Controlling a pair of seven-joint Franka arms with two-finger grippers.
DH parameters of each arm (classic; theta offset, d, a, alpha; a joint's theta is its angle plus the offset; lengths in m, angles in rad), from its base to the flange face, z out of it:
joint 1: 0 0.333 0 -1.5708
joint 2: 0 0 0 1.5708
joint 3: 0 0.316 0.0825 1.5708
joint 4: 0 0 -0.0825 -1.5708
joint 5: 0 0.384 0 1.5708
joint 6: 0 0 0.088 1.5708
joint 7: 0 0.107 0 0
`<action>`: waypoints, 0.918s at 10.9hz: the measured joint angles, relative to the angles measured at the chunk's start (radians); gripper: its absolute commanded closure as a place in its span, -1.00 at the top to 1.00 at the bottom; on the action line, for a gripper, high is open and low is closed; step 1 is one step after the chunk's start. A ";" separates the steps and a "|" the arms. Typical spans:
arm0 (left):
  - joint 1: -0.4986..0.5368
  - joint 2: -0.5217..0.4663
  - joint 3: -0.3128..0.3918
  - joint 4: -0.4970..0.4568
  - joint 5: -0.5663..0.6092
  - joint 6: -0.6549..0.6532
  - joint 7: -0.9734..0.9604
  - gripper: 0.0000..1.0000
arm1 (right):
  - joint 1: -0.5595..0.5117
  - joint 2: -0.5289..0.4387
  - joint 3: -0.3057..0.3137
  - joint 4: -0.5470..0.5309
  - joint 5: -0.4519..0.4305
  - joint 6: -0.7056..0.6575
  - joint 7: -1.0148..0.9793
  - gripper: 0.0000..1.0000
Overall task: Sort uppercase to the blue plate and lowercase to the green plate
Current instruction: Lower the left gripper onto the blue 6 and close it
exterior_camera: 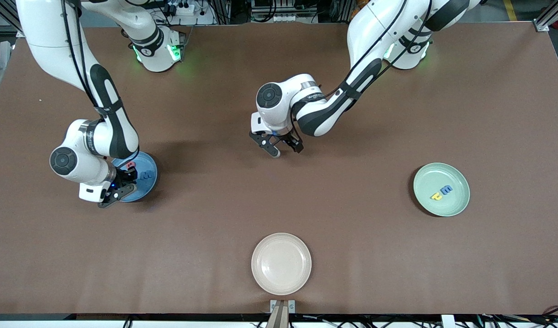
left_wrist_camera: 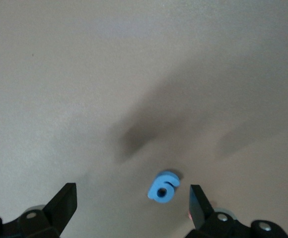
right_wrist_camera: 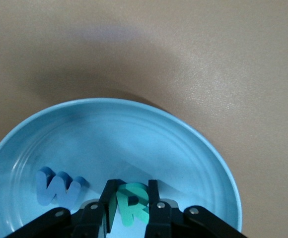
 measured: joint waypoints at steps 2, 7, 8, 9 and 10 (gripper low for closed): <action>0.000 0.008 0.000 -0.030 0.046 0.076 0.000 1.00 | 0.000 0.000 0.000 -0.002 0.002 0.001 -0.002 -0.03; 0.003 0.010 0.000 -0.097 0.067 0.132 0.000 1.00 | 0.000 0.000 0.000 -0.003 0.005 0.001 -0.002 0.84; 0.005 0.010 0.000 -0.100 0.067 0.133 0.000 1.00 | 0.000 -0.002 0.000 -0.002 0.005 0.000 -0.002 0.84; 0.007 0.009 0.000 -0.104 0.067 0.133 0.000 1.00 | 0.000 -0.006 0.000 0.004 0.006 -0.013 -0.002 0.84; 0.008 0.008 -0.001 -0.109 0.068 0.133 0.000 1.00 | 0.000 -0.009 0.000 0.019 0.007 -0.048 0.001 0.84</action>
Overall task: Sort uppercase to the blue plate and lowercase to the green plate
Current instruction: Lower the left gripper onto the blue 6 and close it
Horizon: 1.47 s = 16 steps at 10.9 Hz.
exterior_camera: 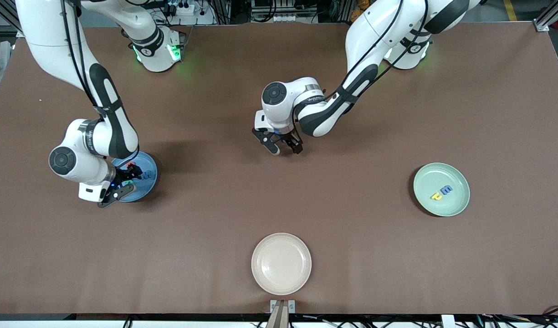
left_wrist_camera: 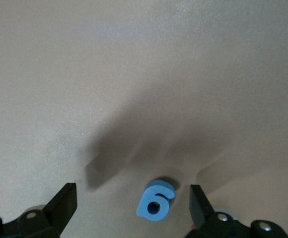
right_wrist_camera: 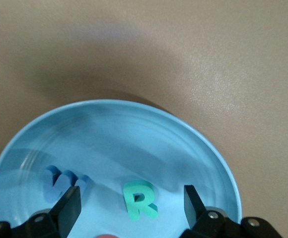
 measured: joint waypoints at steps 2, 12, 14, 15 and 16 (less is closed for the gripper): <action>0.001 -0.004 -0.003 -0.009 0.000 0.003 0.000 1.00 | 0.000 -0.010 0.000 0.055 0.001 -0.093 0.012 0.84; 0.043 -0.054 -0.006 -0.125 0.036 0.129 0.000 0.88 | 0.000 -0.021 -0.002 0.143 0.002 -0.190 0.033 0.81; 0.043 -0.054 -0.007 -0.129 0.036 0.131 0.000 0.74 | 0.001 -0.021 -0.001 0.150 0.002 -0.202 0.063 0.81; 0.042 -0.054 -0.008 -0.130 0.036 0.131 0.000 0.68 | 0.001 -0.021 0.000 0.155 0.002 -0.218 0.076 0.81; 0.043 -0.054 -0.008 -0.132 0.036 0.132 0.000 0.65 | 0.001 -0.021 0.000 0.161 0.001 -0.227 0.083 0.81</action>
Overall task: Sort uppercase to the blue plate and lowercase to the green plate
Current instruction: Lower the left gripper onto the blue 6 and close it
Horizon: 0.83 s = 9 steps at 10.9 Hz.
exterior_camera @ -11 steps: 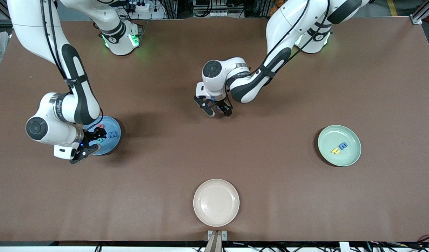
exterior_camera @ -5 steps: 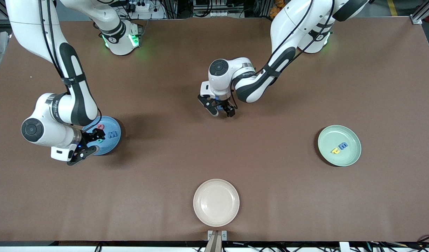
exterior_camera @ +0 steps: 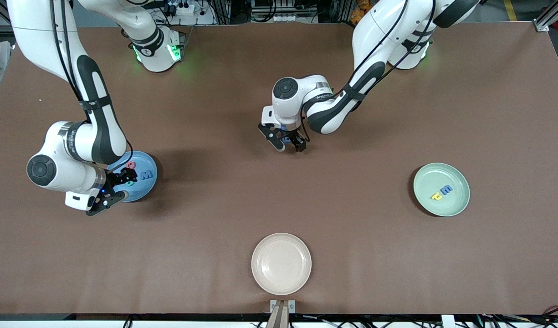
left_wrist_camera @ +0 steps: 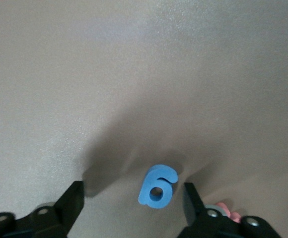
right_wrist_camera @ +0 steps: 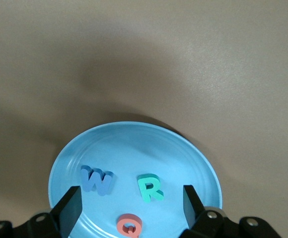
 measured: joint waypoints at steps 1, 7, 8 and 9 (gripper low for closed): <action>0.000 0.000 0.000 -0.001 0.000 0.000 0.000 0.65 | 0.000 0.000 0.000 0.006 0.000 -0.007 0.005 0.81; 0.001 -0.001 -0.004 -0.001 0.000 0.002 0.000 0.38 | 0.002 0.000 0.001 0.047 0.000 -0.073 0.012 0.81; 0.001 -0.002 -0.006 -0.002 0.000 0.002 0.000 0.35 | 0.002 0.000 0.001 0.048 0.000 -0.075 0.012 0.81; 0.001 -0.002 -0.007 -0.002 0.000 0.003 0.000 0.24 | 0.002 0.000 0.001 0.048 0.000 -0.077 0.012 0.81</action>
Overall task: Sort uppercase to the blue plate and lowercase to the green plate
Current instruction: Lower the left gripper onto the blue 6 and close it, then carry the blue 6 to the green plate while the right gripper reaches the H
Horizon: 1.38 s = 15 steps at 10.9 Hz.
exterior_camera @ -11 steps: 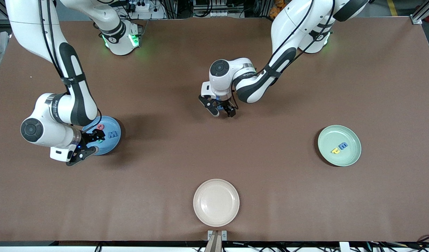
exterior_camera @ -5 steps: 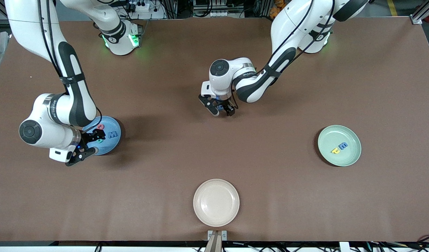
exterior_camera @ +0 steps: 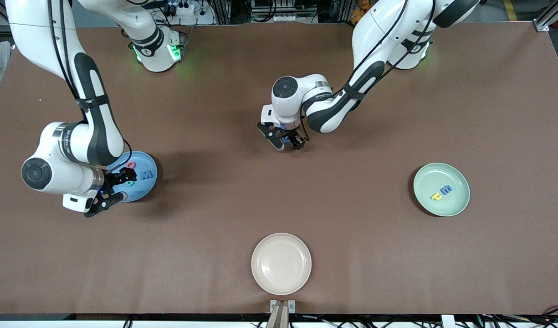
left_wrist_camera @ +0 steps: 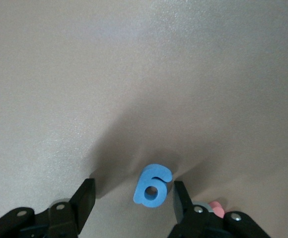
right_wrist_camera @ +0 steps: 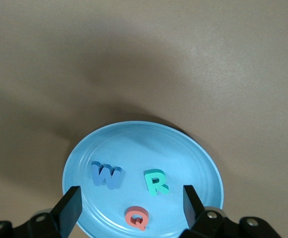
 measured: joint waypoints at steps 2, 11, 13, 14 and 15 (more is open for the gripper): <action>0.000 0.000 -0.002 0.000 0.000 0.002 0.000 0.06 | 0.000 0.000 0.000 0.000 0.000 -0.003 0.001 0.81; 0.001 -0.007 -0.007 -0.002 0.000 0.009 0.000 -1.00 | 0.008 0.000 0.002 0.042 0.000 -0.085 0.039 0.81; 0.007 -0.008 -0.005 -0.002 0.000 0.009 0.000 -1.00 | 0.010 0.000 0.004 0.044 0.000 -0.096 0.046 0.81; 0.020 -0.011 -0.002 -0.001 0.000 0.009 0.000 -1.00 | 0.010 0.000 0.005 0.046 0.000 -0.107 0.059 0.81; 0.046 -0.023 0.000 0.001 0.000 0.009 0.000 -1.00 | 0.013 -0.004 0.007 0.050 0.000 -0.121 0.075 0.81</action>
